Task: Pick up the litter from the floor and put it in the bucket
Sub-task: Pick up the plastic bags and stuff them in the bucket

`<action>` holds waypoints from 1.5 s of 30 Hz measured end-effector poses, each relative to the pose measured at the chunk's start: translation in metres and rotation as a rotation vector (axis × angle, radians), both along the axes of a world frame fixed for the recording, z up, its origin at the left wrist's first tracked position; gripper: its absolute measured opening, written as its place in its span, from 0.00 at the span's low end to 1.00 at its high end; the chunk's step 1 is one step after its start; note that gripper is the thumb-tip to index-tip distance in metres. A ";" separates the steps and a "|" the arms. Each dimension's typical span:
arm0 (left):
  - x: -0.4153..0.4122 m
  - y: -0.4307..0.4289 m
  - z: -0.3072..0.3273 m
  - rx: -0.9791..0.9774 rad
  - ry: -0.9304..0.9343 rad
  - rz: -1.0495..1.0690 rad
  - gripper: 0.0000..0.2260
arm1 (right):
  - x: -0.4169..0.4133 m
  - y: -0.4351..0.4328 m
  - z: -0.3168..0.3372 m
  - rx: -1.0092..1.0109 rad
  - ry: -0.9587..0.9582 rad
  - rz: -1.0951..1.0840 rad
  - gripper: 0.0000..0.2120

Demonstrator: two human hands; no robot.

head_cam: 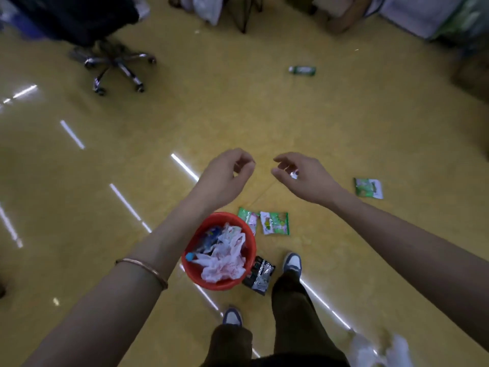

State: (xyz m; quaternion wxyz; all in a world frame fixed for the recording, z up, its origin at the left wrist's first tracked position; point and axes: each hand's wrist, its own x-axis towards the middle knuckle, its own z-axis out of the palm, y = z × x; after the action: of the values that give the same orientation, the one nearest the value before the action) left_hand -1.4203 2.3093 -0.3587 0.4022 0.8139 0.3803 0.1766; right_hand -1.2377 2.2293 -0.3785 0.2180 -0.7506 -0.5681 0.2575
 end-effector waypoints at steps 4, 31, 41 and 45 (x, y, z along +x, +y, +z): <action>0.029 -0.033 0.056 0.045 -0.090 -0.182 0.06 | 0.008 -0.071 0.056 0.079 0.018 -0.202 0.17; 0.240 -0.430 0.060 0.029 0.032 -1.108 0.14 | 0.080 -0.613 0.092 -0.034 -0.022 -1.177 0.26; 0.289 -0.504 0.025 0.009 0.197 -1.214 0.14 | 0.102 -0.698 0.047 -0.156 0.023 -1.232 0.27; 0.324 -0.526 0.003 -0.001 0.271 -1.231 0.15 | 0.124 -0.719 0.032 -0.206 0.047 -1.233 0.27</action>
State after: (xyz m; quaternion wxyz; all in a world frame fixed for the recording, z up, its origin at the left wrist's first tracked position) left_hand -1.0967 1.7830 -0.3560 0.3788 0.8986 -0.1101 -0.1920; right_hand -1.1140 1.5107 -0.3462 0.2655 -0.9517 0.0022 0.1542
